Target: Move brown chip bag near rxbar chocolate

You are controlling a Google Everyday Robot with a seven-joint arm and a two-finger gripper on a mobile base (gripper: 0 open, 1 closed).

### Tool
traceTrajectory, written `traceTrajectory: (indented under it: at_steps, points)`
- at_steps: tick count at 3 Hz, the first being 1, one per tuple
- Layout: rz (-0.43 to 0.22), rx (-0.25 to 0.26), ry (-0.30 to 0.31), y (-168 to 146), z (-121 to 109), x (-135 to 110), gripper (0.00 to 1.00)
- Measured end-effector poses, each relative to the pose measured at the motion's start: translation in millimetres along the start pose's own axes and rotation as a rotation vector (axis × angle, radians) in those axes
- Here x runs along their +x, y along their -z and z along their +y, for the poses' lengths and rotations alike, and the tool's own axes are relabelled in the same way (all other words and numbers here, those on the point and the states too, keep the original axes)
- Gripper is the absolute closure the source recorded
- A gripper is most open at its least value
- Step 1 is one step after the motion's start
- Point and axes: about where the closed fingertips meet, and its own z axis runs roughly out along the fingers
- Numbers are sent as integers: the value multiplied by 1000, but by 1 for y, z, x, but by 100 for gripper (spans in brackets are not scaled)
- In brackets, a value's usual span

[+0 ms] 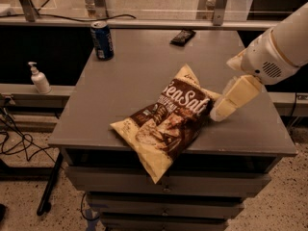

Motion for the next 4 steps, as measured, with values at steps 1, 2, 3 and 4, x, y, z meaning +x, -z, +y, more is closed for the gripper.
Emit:
traceTrajectory:
  at_steps: [1, 2, 3, 4]
  points:
    - [-47, -29, -39, -22, 6, -8, 0]
    - [-94, -56, -66, -42, 13, -15, 0]
    - [-152, -79, -58, -61, 19, -20, 17]
    - [-190, -85, -35, -72, 19, -20, 41]
